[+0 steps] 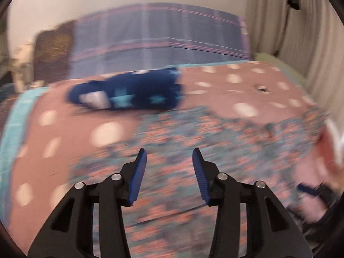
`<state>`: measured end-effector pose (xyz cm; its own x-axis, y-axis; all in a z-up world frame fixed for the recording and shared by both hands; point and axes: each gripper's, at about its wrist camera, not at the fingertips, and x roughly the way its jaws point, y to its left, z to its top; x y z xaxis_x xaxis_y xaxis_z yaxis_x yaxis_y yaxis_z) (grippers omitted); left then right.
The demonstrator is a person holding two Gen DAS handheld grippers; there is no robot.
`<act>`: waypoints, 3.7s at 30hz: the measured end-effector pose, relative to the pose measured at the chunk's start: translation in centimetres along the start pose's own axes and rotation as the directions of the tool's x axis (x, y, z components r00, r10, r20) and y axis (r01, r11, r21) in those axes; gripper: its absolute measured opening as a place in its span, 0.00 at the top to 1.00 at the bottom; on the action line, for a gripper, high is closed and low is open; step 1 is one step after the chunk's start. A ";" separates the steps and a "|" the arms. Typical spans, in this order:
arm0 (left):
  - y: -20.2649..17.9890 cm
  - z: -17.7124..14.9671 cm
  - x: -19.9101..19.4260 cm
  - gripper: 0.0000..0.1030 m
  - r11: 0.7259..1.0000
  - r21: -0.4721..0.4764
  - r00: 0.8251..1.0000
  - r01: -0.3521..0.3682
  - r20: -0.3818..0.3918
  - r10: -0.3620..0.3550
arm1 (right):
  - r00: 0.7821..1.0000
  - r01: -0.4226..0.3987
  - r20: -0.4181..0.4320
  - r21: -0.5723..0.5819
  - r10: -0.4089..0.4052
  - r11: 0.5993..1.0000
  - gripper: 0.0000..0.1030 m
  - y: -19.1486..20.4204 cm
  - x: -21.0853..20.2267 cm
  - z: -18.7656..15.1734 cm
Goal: Fold small clothes
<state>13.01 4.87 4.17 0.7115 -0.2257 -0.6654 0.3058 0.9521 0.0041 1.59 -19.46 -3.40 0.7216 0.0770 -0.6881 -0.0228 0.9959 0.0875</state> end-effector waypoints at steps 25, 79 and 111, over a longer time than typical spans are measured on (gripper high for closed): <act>14.0 -12.1 2.4 0.34 0.953 -0.227 0.975 -0.203 -0.142 0.173 | 0.989 -0.141 -0.015 0.243 0.149 0.960 0.97 -2.8 7.2 10.0; 17.8 -12.6 4.5 0.89 0.869 -0.451 0.972 0.204 -0.014 -0.235 | 0.904 -0.375 -0.305 -0.233 0.299 0.897 0.72 30.6 25.7 16.5; -1.5 -7.1 9.3 0.78 0.999 -0.008 0.986 -0.041 -0.161 0.039 | 0.979 -0.168 -0.095 0.132 0.181 0.977 0.87 -6.7 7.2 6.4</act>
<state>14.73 2.81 -7.33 0.6115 -0.1520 -0.7765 0.2716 0.9621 0.0255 11.32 -25.86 -4.33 0.6368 0.2599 -0.7259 -0.0516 0.9537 0.2962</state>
